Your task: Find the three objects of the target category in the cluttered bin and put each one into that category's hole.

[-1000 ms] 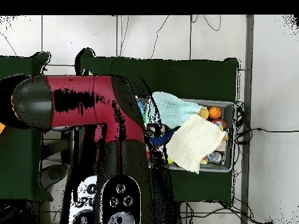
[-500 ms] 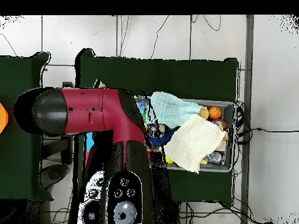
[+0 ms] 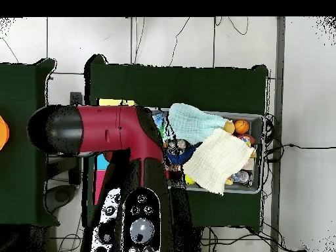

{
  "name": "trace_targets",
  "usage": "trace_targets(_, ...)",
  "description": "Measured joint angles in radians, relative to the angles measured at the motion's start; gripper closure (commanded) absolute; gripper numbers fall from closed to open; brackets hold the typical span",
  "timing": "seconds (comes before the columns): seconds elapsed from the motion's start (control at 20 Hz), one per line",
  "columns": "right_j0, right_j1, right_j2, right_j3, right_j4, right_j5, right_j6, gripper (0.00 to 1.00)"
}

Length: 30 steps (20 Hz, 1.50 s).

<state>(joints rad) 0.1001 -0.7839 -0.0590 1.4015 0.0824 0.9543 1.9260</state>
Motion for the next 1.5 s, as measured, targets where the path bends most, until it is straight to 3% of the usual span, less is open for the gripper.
trace_targets(0.9, -0.05, 0.073, 0.007, 0.0, -0.003, -0.122, 0.0, 1.0)
trace_targets(1.5, -0.077, 0.136, 0.008, -0.009, -0.008, -0.136, 0.0, 1.0)
